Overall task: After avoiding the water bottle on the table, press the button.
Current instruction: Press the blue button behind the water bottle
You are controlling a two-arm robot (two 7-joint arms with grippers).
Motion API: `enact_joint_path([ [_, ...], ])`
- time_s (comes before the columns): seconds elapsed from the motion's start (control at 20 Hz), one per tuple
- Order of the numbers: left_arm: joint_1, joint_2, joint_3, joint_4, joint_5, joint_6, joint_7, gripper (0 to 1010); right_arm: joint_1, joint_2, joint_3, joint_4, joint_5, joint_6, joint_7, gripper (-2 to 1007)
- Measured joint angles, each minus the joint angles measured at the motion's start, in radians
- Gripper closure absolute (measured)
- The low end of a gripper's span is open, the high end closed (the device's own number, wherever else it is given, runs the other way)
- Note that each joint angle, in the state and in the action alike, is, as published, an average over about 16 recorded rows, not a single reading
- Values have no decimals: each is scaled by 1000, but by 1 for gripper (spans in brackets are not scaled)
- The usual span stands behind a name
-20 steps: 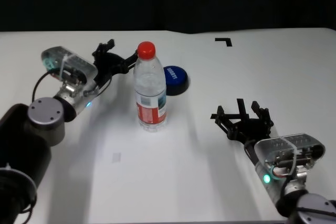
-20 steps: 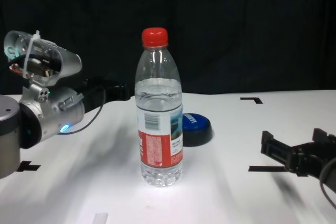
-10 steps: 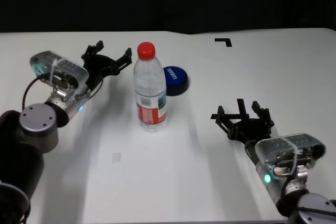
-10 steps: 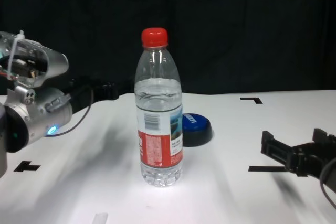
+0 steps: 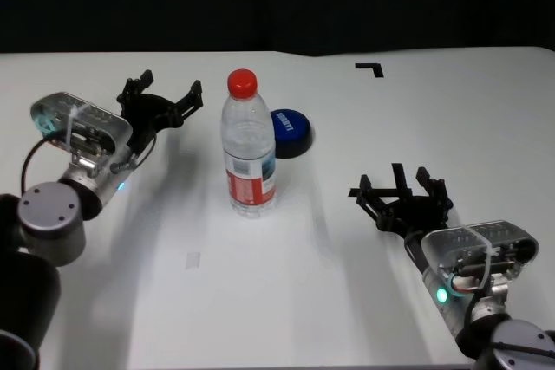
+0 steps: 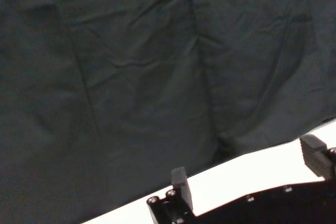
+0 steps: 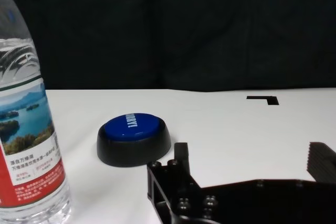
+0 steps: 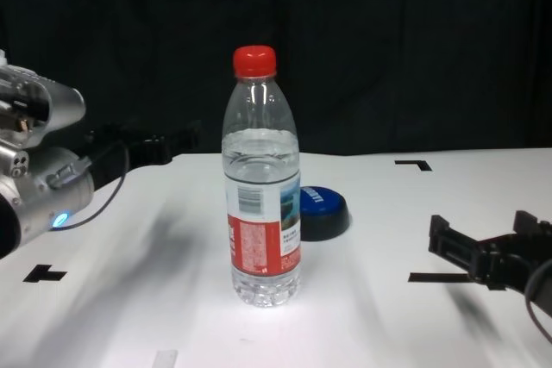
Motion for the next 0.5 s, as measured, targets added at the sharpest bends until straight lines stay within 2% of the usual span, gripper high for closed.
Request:
enact_joint_path([
  [0.5, 98, 14, -37, -138, 4, 47, 39, 7, 0, 0, 0, 0, 0, 0, 0, 2],
])
